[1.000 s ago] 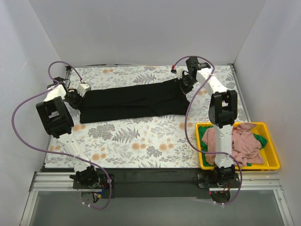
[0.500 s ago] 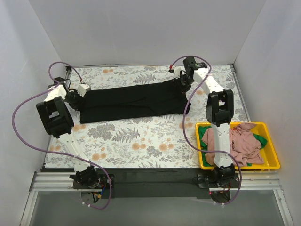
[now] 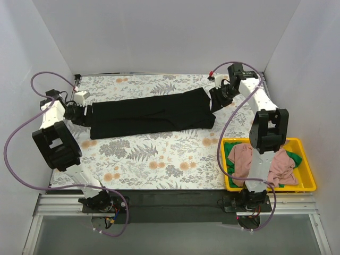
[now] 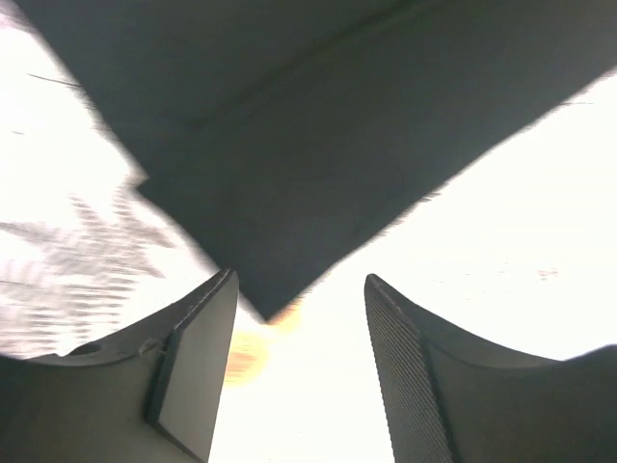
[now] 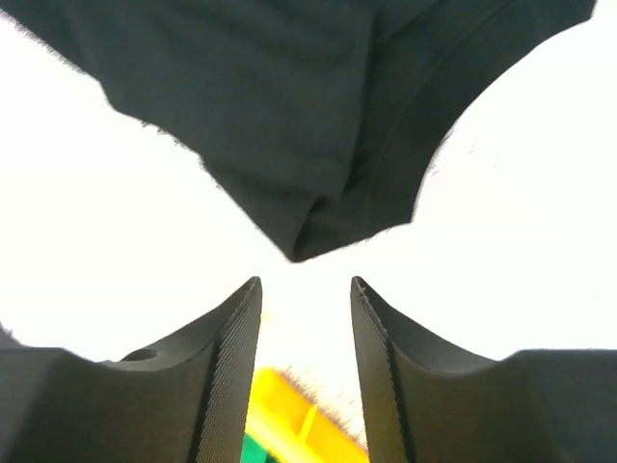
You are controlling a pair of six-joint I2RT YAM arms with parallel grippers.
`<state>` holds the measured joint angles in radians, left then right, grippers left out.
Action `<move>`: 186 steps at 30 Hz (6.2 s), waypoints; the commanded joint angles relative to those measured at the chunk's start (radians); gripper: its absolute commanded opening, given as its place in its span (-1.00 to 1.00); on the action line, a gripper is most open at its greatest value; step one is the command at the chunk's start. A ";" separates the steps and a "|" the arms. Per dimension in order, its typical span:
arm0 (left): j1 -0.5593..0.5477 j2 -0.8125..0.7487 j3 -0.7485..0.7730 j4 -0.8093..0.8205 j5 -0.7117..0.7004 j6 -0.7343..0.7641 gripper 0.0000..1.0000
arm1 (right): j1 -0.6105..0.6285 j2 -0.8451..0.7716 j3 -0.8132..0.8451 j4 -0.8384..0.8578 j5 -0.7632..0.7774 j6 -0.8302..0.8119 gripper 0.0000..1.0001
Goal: Fold and stack the t-shirts
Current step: Fold the tshirt
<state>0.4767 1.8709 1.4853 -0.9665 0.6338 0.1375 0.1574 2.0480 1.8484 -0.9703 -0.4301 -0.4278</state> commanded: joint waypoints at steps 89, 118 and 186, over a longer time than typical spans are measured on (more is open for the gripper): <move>-1.033 0.025 -0.286 0.933 -0.022 0.280 -0.01 | -0.009 0.287 0.193 -0.028 -0.052 0.205 0.05; -1.060 0.103 -0.264 0.957 -0.020 0.353 0.05 | -0.009 0.236 0.230 -0.016 -0.117 0.198 -0.97; -1.075 0.057 -0.232 0.971 -0.002 0.386 -0.59 | -0.007 0.241 0.262 -0.001 -0.182 0.176 -0.97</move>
<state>-0.6033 2.0033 1.2144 0.0105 0.6025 0.5266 0.1478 2.3474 2.0743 -0.9848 -0.5808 -0.2401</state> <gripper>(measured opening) 0.213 0.020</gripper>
